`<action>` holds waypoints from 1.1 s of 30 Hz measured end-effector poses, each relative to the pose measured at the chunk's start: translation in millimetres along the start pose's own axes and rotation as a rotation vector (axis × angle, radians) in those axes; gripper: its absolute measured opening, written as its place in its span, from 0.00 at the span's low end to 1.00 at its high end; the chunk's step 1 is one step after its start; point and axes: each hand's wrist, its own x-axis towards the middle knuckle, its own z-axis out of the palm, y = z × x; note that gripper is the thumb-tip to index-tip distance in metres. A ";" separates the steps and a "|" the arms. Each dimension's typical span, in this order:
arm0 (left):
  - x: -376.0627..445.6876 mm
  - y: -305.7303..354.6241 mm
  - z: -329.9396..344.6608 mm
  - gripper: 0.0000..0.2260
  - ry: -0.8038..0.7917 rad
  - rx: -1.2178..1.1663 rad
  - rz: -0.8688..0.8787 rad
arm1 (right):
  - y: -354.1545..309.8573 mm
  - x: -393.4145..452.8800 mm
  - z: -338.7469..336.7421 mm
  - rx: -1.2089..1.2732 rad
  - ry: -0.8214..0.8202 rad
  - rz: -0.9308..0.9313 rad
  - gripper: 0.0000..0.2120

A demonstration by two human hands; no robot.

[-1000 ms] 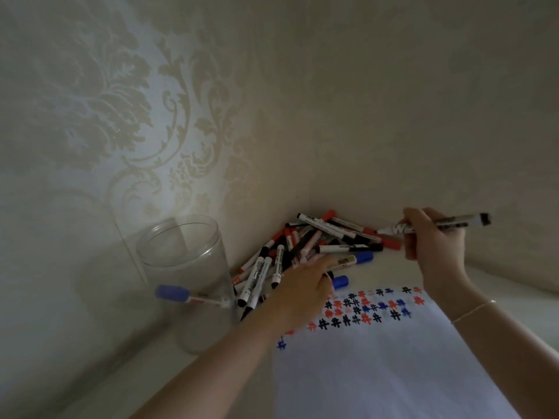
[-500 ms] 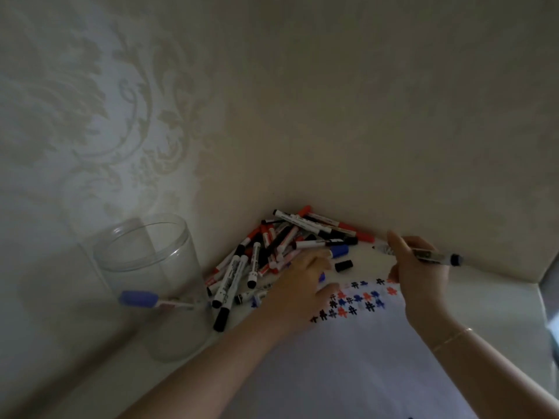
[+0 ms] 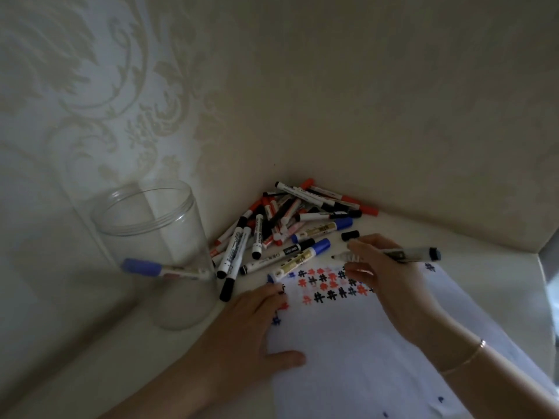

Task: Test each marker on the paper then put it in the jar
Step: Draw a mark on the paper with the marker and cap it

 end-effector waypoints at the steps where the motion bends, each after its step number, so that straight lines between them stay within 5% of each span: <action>1: 0.7 1.8 2.6 0.41 0.023 0.011 0.003 | 1.8 -8.3 6.8 0.026 -0.041 0.031 0.02; 5: 1.1 4.0 12.1 0.40 0.119 0.048 0.040 | 15.5 -30.4 27.9 0.026 -0.102 0.135 0.04; 10: -0.1 0.3 16.7 0.41 0.164 0.012 0.060 | 27.2 -30.4 39.9 -0.260 0.029 0.048 0.16; 17: 1.0 -0.7 17.1 0.42 0.220 -0.014 0.080 | 32.0 -32.7 44.3 -0.343 0.114 -0.024 0.14; 33: 0.1 -3.9 18.0 0.43 0.223 -0.043 0.083 | 34.0 -35.0 46.9 -0.361 0.018 -0.083 0.11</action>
